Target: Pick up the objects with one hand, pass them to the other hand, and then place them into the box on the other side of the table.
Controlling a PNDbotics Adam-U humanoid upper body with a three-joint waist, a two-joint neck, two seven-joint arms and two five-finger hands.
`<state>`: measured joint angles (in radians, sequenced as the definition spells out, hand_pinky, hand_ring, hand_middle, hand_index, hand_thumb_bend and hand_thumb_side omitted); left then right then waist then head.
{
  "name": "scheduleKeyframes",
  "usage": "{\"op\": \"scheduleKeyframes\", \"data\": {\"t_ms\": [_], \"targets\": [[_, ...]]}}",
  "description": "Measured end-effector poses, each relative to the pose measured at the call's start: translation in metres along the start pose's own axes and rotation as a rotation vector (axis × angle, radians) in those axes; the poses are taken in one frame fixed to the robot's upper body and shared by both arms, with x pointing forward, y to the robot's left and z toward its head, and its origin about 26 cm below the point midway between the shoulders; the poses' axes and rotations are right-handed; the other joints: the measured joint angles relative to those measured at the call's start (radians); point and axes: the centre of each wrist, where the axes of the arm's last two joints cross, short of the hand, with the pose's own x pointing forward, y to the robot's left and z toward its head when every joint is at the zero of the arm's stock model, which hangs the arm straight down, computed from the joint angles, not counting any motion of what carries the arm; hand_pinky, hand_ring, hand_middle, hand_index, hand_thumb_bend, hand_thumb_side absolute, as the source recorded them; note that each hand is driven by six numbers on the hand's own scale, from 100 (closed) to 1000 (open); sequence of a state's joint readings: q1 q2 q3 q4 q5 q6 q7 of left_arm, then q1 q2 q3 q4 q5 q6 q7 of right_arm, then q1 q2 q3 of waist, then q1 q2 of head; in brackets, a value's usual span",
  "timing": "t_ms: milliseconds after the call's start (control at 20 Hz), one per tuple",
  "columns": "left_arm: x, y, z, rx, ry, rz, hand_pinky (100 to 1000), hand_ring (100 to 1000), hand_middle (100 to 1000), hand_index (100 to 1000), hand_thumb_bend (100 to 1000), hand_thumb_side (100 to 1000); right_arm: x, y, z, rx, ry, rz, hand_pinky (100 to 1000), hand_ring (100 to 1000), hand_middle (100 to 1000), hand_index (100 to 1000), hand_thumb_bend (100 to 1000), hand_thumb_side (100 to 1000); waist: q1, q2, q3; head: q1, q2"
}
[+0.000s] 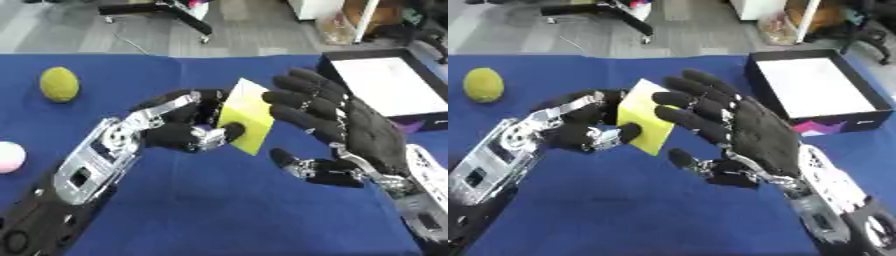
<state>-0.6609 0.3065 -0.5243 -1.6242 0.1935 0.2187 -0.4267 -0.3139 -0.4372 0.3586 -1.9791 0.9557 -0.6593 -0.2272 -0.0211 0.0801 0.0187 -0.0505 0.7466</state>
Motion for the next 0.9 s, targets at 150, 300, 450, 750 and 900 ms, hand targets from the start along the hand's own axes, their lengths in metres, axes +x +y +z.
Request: {"op": "scheduleKeyframes", "data": {"t_ms": [150,300,450,750,900], "targets": [[0.001,-0.003,-0.003,-0.009,-0.009,0.012,712,578,516,621,256,435,0.0,0.0,-0.002,-0.002,-0.001,-0.006,979,964,885,1000,181,100,0.0,0.0,0.0,-0.001,0.0],[0.003,-0.005,-0.006,-0.02,-0.022,0.022,712,577,516,620,256,436,0.001,0.002,-0.003,-0.001,-0.004,-0.015,979,962,882,1000,172,100,-0.001,0.0,0.001,-0.002,0.0],[0.005,-0.007,-0.009,-0.024,-0.034,0.034,711,577,515,619,259,439,0.002,0.002,-0.003,0.0,-0.005,-0.024,978,960,879,1000,169,100,-0.003,0.0,0.001,-0.002,0.0],[0.009,-0.01,-0.014,-0.029,-0.052,0.058,711,577,515,619,258,440,0.002,0.003,-0.005,-0.001,-0.006,-0.03,977,959,877,1000,161,100,-0.003,0.0,-0.004,-0.002,0.0],[0.011,-0.011,-0.016,-0.028,-0.06,0.069,711,577,515,619,258,441,0.002,0.003,-0.005,0.0,-0.005,-0.032,977,959,878,1000,160,100,-0.003,0.0,-0.005,-0.002,0.0]]}}
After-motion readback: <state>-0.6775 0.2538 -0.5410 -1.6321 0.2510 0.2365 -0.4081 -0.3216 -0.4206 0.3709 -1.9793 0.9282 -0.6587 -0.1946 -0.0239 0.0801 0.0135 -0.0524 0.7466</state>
